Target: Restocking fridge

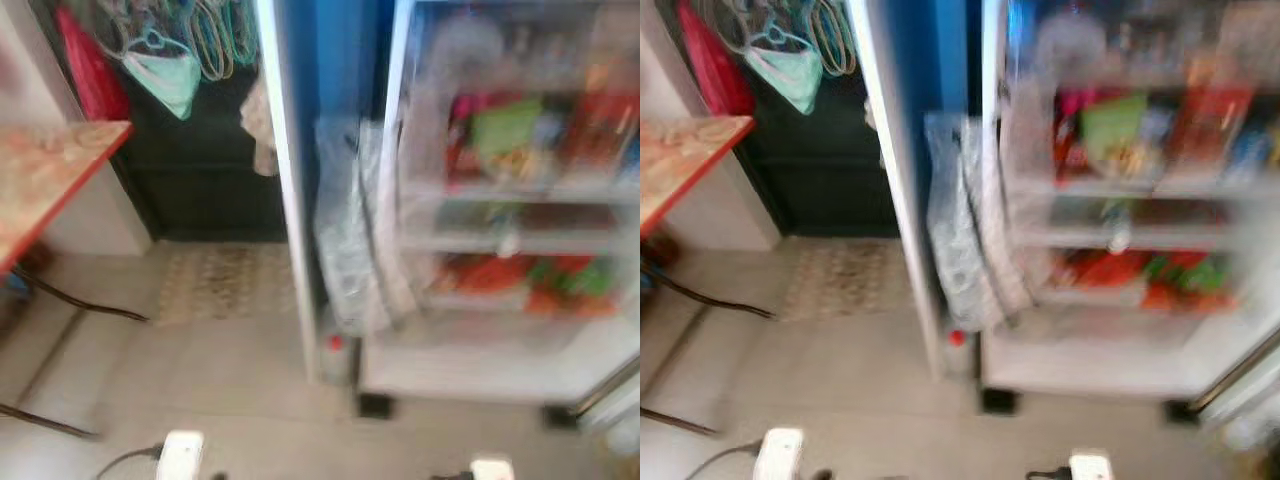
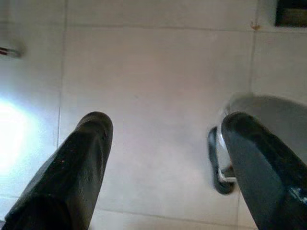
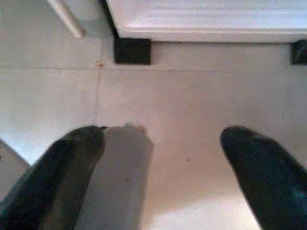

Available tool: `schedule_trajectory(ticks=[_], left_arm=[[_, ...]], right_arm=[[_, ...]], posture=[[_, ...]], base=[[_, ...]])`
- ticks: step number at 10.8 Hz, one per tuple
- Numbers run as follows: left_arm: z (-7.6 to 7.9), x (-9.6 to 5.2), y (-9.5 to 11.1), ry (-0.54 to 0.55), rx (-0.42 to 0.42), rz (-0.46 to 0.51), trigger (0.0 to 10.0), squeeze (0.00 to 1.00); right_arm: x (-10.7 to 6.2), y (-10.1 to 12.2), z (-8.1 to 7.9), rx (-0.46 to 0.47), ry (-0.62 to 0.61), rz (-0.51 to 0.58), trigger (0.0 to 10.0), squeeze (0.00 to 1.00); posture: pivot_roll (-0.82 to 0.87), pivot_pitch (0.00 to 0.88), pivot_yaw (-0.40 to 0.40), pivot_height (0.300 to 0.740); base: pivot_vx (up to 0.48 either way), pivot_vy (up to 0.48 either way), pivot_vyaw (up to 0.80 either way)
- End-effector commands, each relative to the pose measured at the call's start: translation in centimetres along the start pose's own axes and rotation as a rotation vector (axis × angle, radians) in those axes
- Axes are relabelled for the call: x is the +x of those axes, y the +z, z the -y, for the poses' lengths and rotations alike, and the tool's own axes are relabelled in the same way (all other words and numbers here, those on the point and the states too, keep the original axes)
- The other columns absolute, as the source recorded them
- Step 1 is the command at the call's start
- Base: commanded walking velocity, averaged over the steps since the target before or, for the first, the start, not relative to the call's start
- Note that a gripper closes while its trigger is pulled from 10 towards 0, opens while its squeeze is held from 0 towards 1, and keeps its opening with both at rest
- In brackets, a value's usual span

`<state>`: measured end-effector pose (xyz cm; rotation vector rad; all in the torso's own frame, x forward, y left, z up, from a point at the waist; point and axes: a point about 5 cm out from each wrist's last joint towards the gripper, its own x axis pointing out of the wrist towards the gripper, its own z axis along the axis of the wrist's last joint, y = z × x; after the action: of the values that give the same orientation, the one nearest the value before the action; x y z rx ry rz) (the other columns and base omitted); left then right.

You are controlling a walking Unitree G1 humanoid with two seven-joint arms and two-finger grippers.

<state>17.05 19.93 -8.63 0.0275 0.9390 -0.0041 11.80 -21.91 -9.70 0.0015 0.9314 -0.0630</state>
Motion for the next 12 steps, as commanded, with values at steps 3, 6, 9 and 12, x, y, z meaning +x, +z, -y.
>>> schedule_trajectory(ticks=[3,6,9,12], left_arm=[[-0.46,-0.11,-0.33,0.003,0.011,-0.02,10.0,0.0],[-0.34,-0.11,-0.44,0.003,0.01,-0.026,10.0,0.0],[-0.29,-0.05,-0.26,0.001,0.013,-0.026,10.0,0.0],[-0.24,0.01,-0.03,-0.008,0.045,-0.025,10.0,0.0]], right_arm=[[-1.09,-3.67,-0.92,-0.001,0.029,-0.15,10.0,0.0],[-1.05,-3.42,-0.82,0.011,0.028,-0.126,10.0,0.0],[-1.03,-3.42,-0.81,0.019,0.026,-0.131,10.0,0.0],[-1.0,-3.41,-0.76,0.02,0.024,-0.139,10.0,0.0]], posture=[[-0.01,0.0,0.072,0.656],[-0.01,0.0,0.066,0.676],[0.0,0.0,0.067,0.726],[0.0,0.0,0.065,0.74]], base=[[0.0,0.0,0.0],[0.0,0.0,0.0],[0.0,0.0,0.0],[0.0,0.0,0.0]])
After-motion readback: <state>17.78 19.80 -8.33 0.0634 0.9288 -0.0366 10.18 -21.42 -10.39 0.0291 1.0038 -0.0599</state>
